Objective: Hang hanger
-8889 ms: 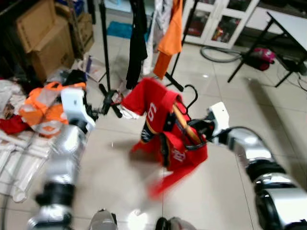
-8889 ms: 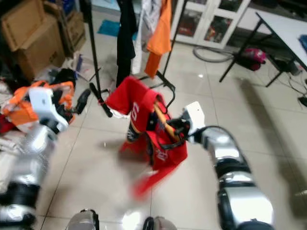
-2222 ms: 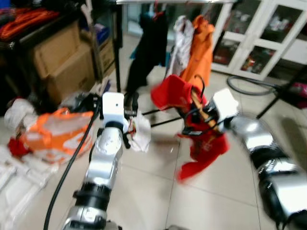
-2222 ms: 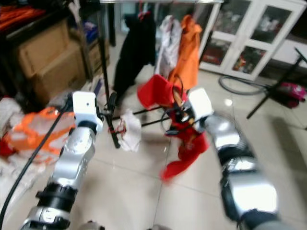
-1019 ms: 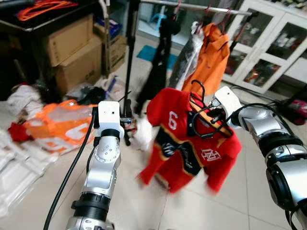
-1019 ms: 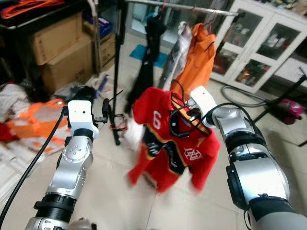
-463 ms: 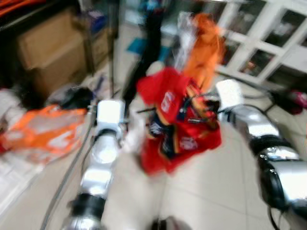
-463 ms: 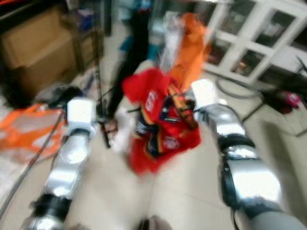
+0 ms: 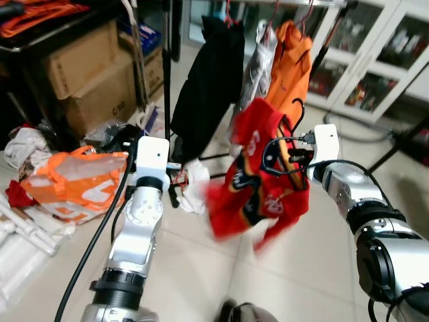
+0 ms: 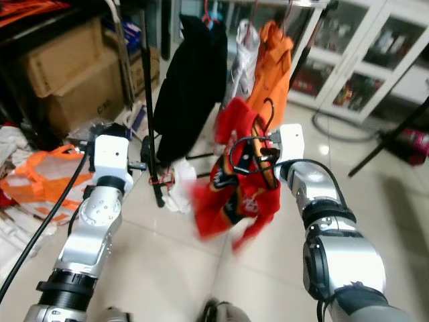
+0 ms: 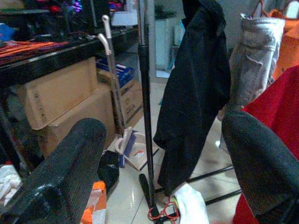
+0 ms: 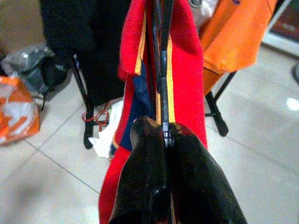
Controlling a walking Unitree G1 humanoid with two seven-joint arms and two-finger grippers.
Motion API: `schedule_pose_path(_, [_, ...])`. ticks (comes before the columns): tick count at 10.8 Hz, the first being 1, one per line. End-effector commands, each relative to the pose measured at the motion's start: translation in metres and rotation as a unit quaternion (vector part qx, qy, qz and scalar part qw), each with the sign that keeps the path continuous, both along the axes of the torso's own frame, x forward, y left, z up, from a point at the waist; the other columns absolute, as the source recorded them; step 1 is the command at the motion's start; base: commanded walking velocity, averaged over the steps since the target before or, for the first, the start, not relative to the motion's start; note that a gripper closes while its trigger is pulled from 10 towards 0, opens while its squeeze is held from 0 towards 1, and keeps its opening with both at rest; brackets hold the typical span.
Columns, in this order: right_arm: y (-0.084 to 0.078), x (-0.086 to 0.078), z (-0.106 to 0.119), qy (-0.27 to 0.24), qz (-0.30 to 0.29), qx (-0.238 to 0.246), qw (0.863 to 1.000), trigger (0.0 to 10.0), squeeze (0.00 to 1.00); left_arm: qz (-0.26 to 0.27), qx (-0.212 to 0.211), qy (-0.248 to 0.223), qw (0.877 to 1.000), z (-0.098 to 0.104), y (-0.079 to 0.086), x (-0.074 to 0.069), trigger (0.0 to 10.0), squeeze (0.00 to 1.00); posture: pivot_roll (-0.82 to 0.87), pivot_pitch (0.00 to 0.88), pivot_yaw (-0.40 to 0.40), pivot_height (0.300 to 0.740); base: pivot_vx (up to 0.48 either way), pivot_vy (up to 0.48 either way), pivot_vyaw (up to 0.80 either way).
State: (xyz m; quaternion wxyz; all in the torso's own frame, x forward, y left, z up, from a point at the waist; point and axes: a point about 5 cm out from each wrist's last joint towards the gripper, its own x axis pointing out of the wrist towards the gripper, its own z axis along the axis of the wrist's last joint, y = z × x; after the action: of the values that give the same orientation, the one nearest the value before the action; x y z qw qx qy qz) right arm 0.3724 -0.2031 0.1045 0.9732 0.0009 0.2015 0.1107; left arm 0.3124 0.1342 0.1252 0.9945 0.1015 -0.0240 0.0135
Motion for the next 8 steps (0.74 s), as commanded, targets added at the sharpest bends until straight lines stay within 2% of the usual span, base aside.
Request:
schedule_pose_path(1, [-0.0111, 0.0062, 0.0181, -0.025, -0.003, -0.014, 1.0, 0.0, 0.0, -0.011, -0.003, 0.006, 1.0, -0.001, -0.0107, -0.0016, 10.0, 0.0, 0.08, 0.092, -0.142, 0.74, 0.255, -0.405, 0.0])
schedule_pose_path(3, [-0.01, 0.0063, 0.0185, -0.007, 0.024, -0.034, 0.999, 0.0, 0.0, -0.004, -0.011, 0.013, 1.0, -0.0047, -0.0122, -0.0053, 10.0, 0.0, 0.08, 0.098, -0.16, 0.74, 0.249, -0.407, 0.0])
schedule_pose_path(8, [-0.0032, 0.0066, 0.017, -0.004, 0.043, -0.043, 0.998, 0.0, 0.0, 0.011, -0.019, 0.014, 1.0, -0.0062, -0.0094, -0.0081, 10.0, 0.0, 0.09, 0.095, -0.175, 0.74, 0.274, -0.389, 0.0])
